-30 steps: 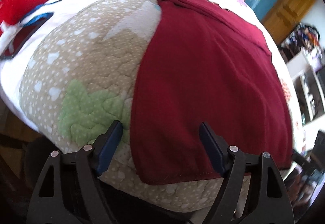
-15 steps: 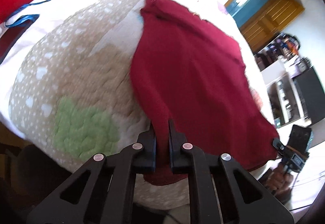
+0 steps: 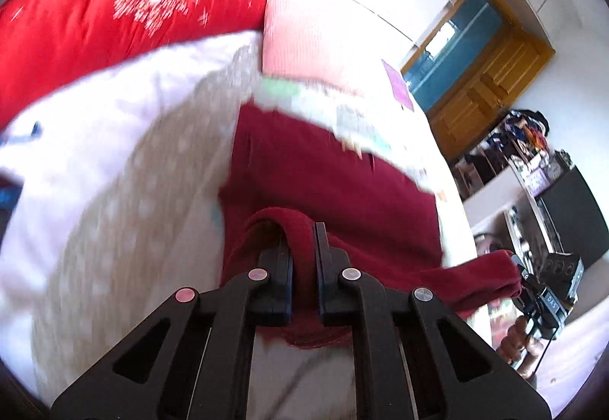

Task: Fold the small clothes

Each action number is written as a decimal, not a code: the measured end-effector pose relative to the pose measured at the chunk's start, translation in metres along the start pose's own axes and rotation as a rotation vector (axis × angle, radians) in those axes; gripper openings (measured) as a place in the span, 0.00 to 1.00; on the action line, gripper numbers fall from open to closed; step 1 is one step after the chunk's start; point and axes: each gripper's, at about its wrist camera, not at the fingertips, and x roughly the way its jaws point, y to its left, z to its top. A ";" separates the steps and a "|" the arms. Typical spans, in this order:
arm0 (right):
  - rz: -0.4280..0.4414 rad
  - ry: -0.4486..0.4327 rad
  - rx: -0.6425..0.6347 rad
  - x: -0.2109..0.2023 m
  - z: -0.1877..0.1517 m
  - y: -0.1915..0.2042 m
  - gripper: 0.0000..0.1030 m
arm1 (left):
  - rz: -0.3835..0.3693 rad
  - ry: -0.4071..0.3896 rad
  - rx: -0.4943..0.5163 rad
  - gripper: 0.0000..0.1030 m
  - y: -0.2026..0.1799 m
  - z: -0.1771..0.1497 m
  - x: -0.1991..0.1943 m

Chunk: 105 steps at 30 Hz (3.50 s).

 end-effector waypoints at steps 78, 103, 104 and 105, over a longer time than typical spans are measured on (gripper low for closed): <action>-0.736 0.259 -0.045 0.133 0.057 -0.097 0.40 | 0.372 -0.006 0.123 0.78 0.006 0.043 0.122; -0.555 0.299 -0.162 0.151 0.013 0.008 0.45 | 0.379 -0.078 0.097 0.78 0.009 -0.018 0.069; -0.543 0.308 -0.171 0.158 0.011 0.012 0.45 | 0.374 -0.074 0.080 0.78 0.013 -0.019 0.071; -0.534 0.312 -0.177 0.164 0.008 0.015 0.45 | 0.365 -0.065 0.061 0.78 0.019 -0.021 0.075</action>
